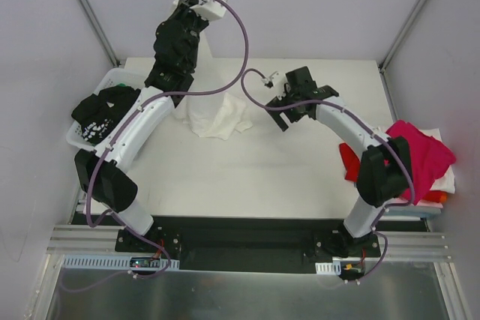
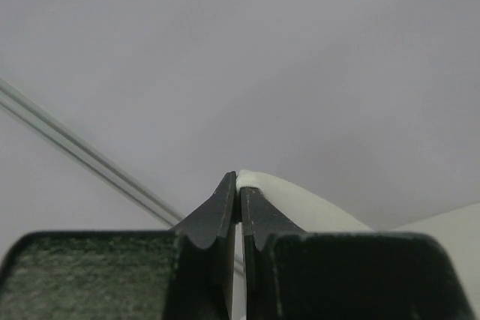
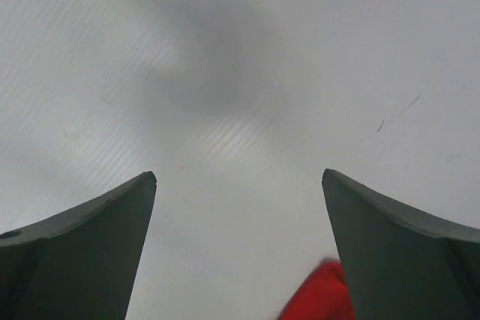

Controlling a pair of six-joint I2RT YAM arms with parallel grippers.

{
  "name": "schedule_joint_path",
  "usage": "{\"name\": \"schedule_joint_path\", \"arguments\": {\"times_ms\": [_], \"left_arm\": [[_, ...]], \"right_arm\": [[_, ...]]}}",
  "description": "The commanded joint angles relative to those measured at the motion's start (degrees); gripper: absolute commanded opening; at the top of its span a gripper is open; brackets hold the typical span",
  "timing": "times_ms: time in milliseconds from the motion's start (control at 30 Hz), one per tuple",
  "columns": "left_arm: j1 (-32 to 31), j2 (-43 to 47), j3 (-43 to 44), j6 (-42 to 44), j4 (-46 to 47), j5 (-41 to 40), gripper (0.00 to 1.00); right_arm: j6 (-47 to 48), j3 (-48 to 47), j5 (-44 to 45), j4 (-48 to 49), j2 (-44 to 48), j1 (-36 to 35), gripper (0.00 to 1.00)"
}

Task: Fold and stack the t-shirts
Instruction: Flatten out the tshirt

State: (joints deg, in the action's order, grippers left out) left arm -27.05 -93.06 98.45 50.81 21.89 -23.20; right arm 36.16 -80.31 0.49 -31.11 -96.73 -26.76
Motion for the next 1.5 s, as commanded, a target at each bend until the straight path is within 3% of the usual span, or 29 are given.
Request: {"name": "schedule_joint_path", "arguments": {"times_ms": [0, 200, 633, 1467], "left_arm": [[-0.6, 2.3, -4.3, 1.8, 6.0, -1.1, 0.0], [-0.6, 2.5, -10.9, 3.9, 8.6, -1.8, 0.0], [2.6, 0.0, -13.4, 5.2, 11.3, -1.4, 0.0], [4.8, -0.3, -21.0, 2.5, 11.1, -0.7, 0.0]], "right_arm": [[1.6, -9.5, -2.0, -2.0, -9.3, -1.4, 0.96], [3.2, -18.0, -1.8, -4.2, -20.2, -4.9, 0.92], [5.0, -22.3, 2.4, -5.3, -23.7, -13.4, 0.85], [6.5, -33.6, 0.8, -8.2, -33.3, -16.7, 0.71]]}}
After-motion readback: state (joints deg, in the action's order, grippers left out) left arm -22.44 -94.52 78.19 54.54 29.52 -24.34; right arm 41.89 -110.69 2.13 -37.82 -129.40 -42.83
